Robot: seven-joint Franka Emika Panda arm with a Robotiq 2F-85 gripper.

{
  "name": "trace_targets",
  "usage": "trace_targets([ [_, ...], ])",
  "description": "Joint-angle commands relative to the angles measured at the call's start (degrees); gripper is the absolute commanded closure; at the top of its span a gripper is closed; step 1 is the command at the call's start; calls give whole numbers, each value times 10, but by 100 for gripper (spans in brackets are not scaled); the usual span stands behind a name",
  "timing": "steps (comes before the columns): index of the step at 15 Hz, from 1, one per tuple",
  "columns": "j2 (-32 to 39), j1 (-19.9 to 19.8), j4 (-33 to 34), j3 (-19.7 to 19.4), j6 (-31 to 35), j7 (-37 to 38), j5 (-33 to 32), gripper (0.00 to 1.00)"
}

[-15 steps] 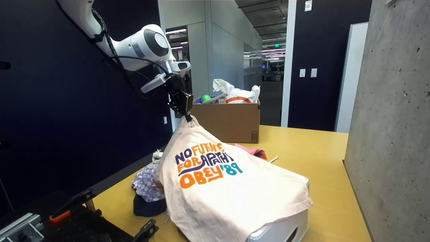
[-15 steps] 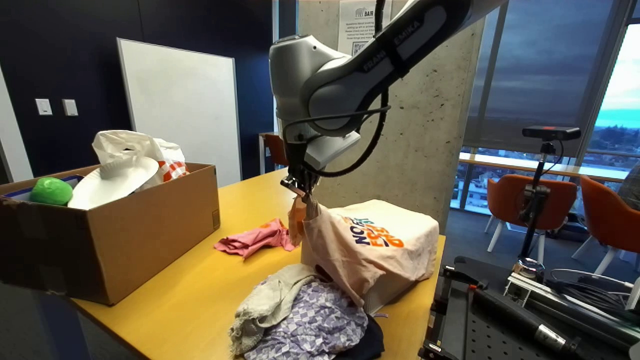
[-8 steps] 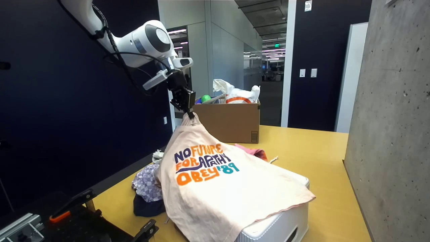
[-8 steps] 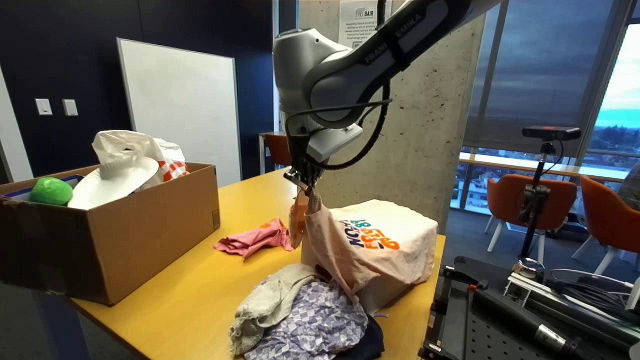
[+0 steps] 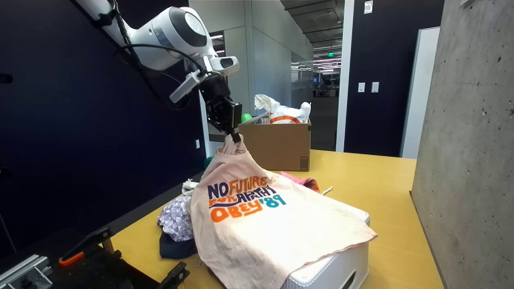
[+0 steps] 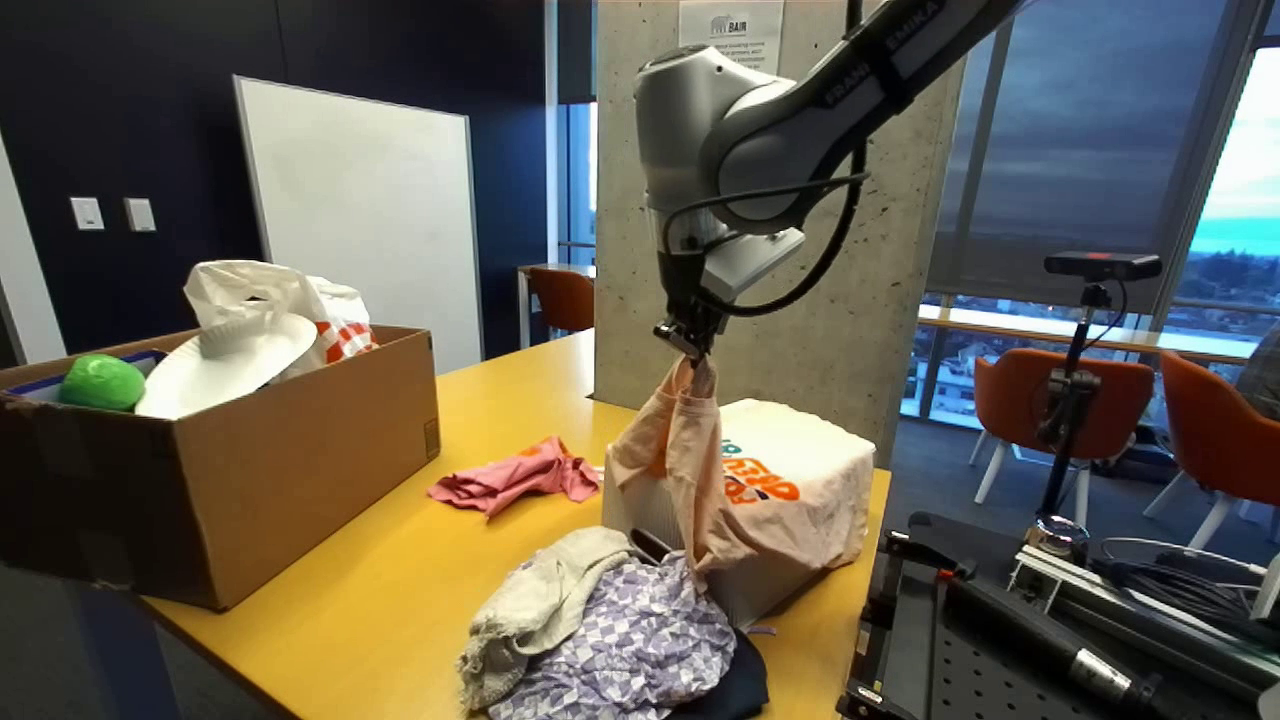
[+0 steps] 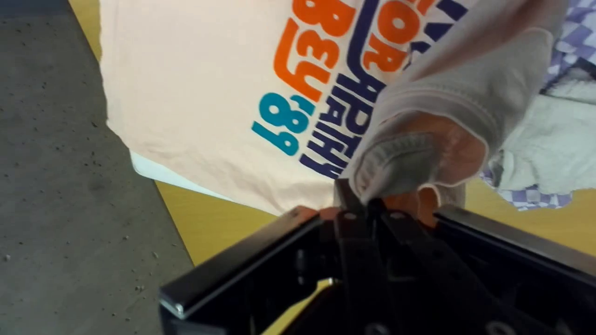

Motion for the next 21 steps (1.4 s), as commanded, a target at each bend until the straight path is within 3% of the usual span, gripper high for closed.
trace_targets([
  [1, -81, -33, -90, -6, -1, 20, -38, 99],
  [9, -165, -142, -222, -26, 13, 39, -93, 99],
  [15, -132, -202, -233, -41, 55, 32, -82, 99],
  [16, -127, -207, -234, -44, 62, 32, -79, 76],
  [21, -121, -215, -237, -49, 87, 33, -68, 41],
])
